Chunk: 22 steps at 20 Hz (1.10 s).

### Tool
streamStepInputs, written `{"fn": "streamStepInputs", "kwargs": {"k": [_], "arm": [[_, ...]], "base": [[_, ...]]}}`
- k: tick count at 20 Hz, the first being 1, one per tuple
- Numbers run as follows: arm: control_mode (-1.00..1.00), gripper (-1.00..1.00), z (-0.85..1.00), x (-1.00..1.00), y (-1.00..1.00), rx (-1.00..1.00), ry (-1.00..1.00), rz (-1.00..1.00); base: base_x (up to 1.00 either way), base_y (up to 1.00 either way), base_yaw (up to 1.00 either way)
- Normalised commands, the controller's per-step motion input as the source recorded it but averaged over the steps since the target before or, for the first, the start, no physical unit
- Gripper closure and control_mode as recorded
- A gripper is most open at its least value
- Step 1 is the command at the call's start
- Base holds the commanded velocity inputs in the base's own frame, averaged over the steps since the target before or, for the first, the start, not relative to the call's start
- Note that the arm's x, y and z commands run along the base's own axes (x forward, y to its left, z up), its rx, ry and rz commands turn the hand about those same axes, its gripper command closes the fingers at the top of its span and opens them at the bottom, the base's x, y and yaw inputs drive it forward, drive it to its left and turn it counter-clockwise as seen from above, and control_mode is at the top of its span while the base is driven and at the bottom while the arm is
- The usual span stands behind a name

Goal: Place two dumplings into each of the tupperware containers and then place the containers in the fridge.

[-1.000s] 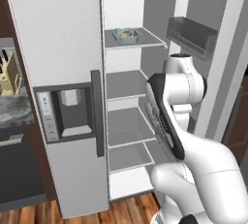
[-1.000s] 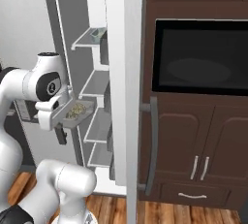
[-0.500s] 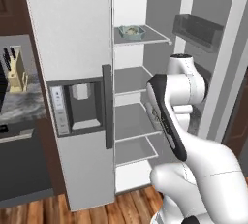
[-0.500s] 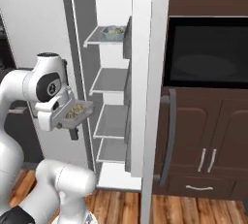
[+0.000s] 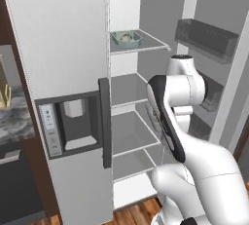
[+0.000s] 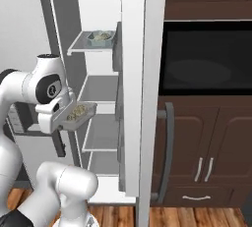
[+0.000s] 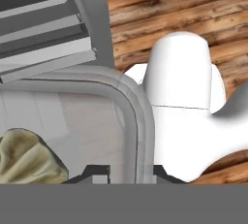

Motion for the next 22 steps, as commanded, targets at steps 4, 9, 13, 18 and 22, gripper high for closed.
{"fn": "streamStepInputs", "kwargs": {"k": [4,9,13,18,22], "arm": [[1.0,1.0,0.0,0.0,0.0,0.0,0.0,0.0],[1.0,1.0,0.0,0.0,0.0,0.0,0.0,0.0],[1.0,1.0,0.0,0.0,0.0,0.0,0.0,0.0],[1.0,1.0,0.0,0.0,0.0,0.0,0.0,0.0],[1.0,1.0,0.0,0.0,0.0,0.0,0.0,0.0]], "base": [[0.45,-0.01,0.0],[0.44,-0.34,0.1],[0.44,-0.47,0.16],[0.5,-0.48,0.23],[0.64,-0.4,0.21]]}}
